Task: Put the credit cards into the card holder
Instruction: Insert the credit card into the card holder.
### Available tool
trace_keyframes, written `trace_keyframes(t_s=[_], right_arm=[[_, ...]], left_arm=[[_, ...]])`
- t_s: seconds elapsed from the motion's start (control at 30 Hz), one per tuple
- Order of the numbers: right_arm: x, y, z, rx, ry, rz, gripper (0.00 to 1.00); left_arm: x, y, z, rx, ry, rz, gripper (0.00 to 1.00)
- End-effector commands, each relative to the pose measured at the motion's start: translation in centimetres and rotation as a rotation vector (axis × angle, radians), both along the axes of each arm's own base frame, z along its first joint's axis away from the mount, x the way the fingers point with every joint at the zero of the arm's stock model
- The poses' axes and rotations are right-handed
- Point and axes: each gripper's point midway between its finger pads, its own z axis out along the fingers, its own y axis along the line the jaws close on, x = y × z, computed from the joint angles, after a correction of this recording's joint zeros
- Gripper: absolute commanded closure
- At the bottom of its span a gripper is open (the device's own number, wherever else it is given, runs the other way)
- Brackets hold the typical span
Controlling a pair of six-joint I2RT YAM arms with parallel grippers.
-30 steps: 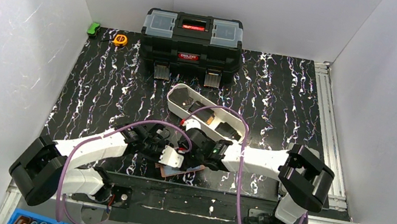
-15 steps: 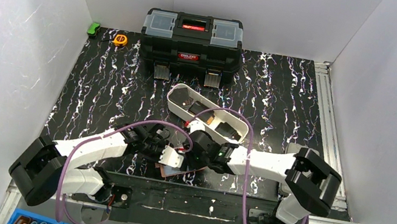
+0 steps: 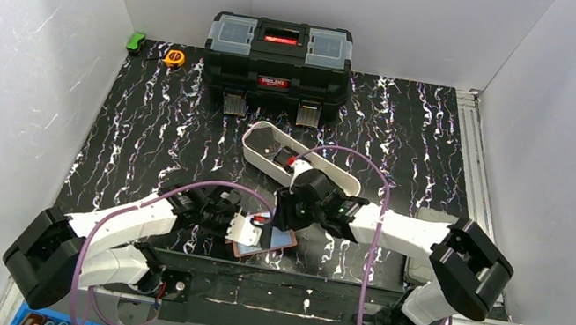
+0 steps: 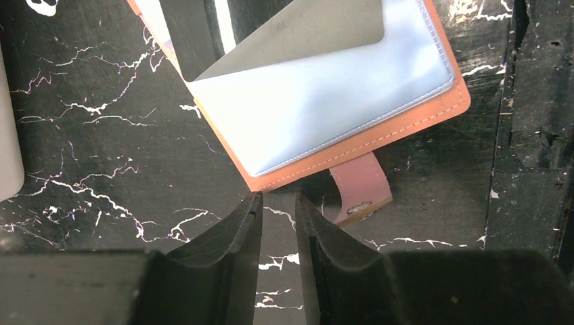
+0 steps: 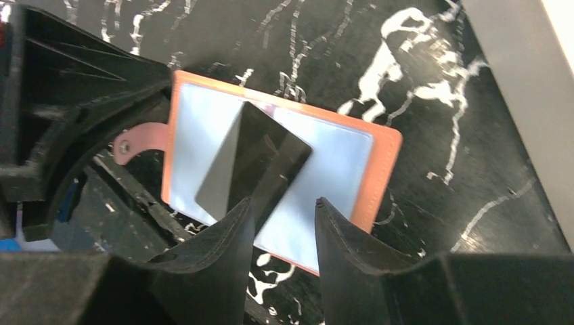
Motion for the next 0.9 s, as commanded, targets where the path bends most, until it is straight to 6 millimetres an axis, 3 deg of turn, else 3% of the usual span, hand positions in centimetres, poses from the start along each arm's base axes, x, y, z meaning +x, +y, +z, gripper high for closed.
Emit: trace_keyframes(t_s=[0.0,0.37,0.87], right_arm=[[0.9,4.0,3.2,0.138,-0.016,0.055,0.54],[3.1,8.5,2.9,0.209,0.084,0.124,0.58],[1.4,7.9,-0.9,0.136,0.216,0.135,0.61]], left_arm=[[-0.4,0.0,0.1,-0.024,-0.002,0.007,0.76],[-0.4,0.0,0.2,-0.049,-0.033,-0.003,0.77],[-0.1,-0.4,-0.2,-0.046,-0.031,-0.011,0.78]])
